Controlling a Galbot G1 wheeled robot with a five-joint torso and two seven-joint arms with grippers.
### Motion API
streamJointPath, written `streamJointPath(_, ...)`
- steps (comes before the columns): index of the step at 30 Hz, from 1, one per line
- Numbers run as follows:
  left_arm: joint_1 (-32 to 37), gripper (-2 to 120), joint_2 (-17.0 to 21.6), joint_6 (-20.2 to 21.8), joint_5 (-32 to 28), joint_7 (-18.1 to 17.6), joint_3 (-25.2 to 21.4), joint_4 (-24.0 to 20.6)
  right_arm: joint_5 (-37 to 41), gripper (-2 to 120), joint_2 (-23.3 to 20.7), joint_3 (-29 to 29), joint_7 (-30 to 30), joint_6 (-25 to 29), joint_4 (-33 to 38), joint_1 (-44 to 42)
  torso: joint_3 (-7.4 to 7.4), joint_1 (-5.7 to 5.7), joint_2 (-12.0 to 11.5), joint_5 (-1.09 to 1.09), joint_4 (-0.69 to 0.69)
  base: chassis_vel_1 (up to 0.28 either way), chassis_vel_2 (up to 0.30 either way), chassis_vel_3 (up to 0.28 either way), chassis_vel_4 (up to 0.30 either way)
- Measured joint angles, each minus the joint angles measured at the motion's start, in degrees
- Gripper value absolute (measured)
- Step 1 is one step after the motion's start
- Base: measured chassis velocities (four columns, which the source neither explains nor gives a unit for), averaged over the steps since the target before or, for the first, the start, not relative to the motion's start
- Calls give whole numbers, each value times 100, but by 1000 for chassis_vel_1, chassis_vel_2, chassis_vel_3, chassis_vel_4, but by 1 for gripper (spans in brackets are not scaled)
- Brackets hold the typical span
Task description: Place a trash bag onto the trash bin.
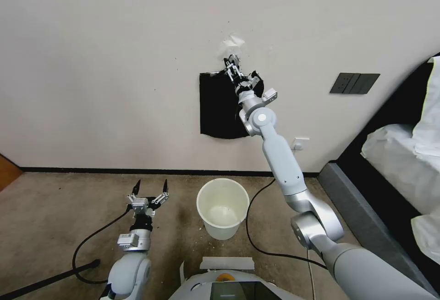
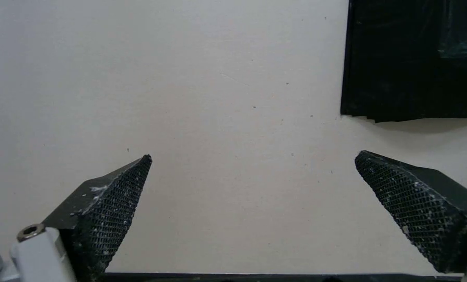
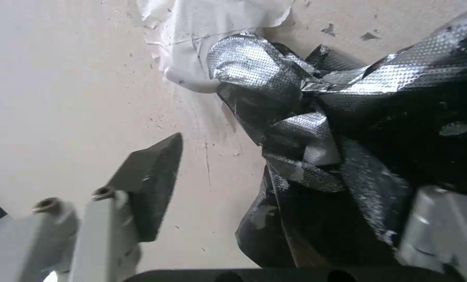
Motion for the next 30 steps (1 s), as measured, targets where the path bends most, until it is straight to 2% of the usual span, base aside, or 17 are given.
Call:
streamJointPath(1,0,100,0,0,0,0,0,0,0,69,0,0,0,0,0,0,0,0,0,0,0,0,0,0,0)
streamJointPath(4,-14,100,0,0,0,-2,15,11,-17,52,-2,10,-22,9,-9,-28,0,0,0,0,0,0,0,0,0)
streamJointPath(9,2,100,0,-1,0,-2,14,11,-43,41,5,26,-38,18,0,-62,0,0,0,0,0,0,0,0,0)
streamJointPath(11,15,100,1,-5,0,-2,9,11,-68,30,13,36,-54,23,10,-79,0,0,0,0,0,0,0,0,0)
streamJointPath(13,16,100,1,-6,0,-2,7,12,-74,26,14,37,-60,23,10,-81,0,0,0,0,0,0,0,0,0)
streamJointPath(15,18,100,1,-9,0,-2,4,11,-98,14,17,48,-74,31,16,-89,0,0,0,0,0,0,0,0,0)
streamJointPath(18,18,100,-1,-11,0,-3,4,10,-100,7,24,63,-85,44,36,-110,0,0,0,0,0,0,0,0,0)
streamJointPath(19,20,100,-4,-15,0,-3,4,10,-104,2,28,76,-95,55,65,-140,0,0,0,0,0,0,0,0,0)
streamJointPath(30,38,100,-16,-38,4,-3,-7,21,-263,0,-38,63,-103,70,420,-407,0,0,0,0,1,0,0,0,0)
